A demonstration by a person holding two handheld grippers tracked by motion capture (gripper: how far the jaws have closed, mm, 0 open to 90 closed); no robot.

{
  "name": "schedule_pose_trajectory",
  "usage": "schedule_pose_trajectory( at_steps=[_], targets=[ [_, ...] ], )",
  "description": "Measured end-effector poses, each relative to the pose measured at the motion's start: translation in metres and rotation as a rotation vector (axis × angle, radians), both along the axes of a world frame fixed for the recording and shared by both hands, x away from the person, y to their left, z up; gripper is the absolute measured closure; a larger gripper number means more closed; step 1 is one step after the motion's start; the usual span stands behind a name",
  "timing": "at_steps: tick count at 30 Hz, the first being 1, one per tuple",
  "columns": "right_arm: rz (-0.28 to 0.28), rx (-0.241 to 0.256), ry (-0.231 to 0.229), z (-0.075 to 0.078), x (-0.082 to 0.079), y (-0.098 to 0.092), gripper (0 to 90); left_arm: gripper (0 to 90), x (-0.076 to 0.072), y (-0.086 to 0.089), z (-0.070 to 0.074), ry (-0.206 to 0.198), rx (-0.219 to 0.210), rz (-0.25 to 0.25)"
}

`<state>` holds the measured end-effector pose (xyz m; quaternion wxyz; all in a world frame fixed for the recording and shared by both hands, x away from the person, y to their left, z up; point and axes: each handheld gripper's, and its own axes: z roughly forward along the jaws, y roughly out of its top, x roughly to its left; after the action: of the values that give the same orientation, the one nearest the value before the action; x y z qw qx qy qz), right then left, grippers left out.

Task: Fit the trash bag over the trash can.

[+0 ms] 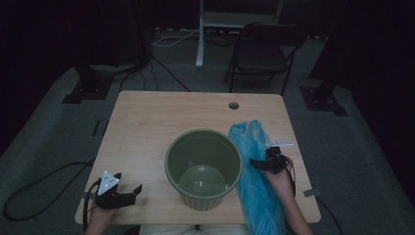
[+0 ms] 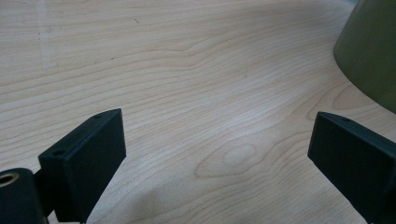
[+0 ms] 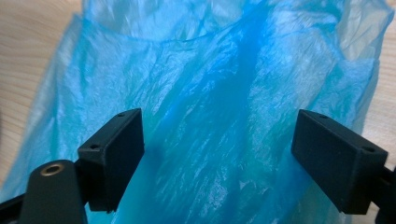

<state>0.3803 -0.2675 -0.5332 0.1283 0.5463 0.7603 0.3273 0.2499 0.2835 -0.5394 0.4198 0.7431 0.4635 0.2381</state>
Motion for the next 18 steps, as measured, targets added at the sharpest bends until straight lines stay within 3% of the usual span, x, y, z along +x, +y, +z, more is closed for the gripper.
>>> schedule_pose_trajectory(
  at_steps=[3, 8, 12, 13, 15, 18],
  targets=[
    [-0.001, -0.037, -0.003, -0.002, -0.001, 0.004, 13.5, 4.7, 0.001, 0.001, 0.0, 0.0, -0.003, 0.002],
    [0.018, -0.153, -0.035, -0.006, -0.005, 0.019, 10.6, 4.8, 0.001, 0.001, 0.0, 0.001, -0.001, -0.001],
    [0.053, -0.146, -0.055, -0.008, -0.007, 0.026, 12.6, 4.7, 0.003, 0.001, -0.001, 0.004, 0.0, -0.005],
    [0.055, -0.144, -0.057, -0.007, -0.007, 0.027, 16.2, 4.7, 0.003, 0.001, -0.001, 0.004, -0.002, -0.005],
    [0.075, -0.14, -0.067, -0.004, -0.006, 0.028, 38.9, 4.7, 0.003, 0.001, -0.001, 0.004, -0.001, -0.004],
    [0.108, -0.136, -0.076, -0.001, -0.004, 0.032, 63.0, 4.8, 0.002, 0.0, 0.0, 0.003, 0.002, -0.004]
  ],
)
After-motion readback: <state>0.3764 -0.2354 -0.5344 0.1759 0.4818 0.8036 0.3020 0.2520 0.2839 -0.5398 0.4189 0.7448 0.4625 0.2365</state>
